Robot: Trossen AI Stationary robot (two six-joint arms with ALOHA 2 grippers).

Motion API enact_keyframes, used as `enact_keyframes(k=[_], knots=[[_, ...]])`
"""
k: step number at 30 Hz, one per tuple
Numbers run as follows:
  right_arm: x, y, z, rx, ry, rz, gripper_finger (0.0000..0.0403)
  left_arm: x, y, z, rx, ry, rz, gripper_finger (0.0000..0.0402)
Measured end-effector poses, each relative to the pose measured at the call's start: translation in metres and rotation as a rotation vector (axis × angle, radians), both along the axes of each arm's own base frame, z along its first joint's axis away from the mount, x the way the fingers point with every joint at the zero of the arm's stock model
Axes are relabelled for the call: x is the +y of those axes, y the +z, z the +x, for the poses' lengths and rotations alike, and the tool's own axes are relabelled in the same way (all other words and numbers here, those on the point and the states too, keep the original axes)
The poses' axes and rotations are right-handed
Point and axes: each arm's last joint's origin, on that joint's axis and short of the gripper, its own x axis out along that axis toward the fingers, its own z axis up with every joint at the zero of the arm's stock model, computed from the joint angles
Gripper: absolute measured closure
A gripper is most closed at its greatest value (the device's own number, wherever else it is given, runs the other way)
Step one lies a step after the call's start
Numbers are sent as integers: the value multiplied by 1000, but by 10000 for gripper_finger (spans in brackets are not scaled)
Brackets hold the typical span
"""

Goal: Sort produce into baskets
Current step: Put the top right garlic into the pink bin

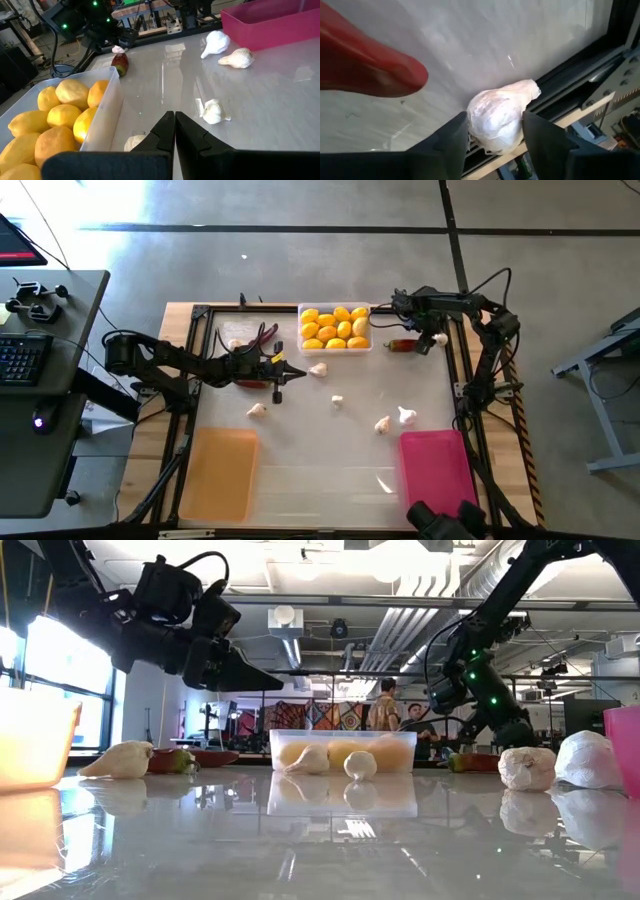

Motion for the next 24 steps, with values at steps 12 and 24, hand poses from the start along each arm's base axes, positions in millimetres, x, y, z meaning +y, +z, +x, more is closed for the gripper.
enact_keyframes(k=[12,24], knots=[[9,2,4,23,-89,-40,194,0,0,0,0,0,0,402],[18,5,4,92,-203,-108,139,0,0,0,0,0,-1,401]])
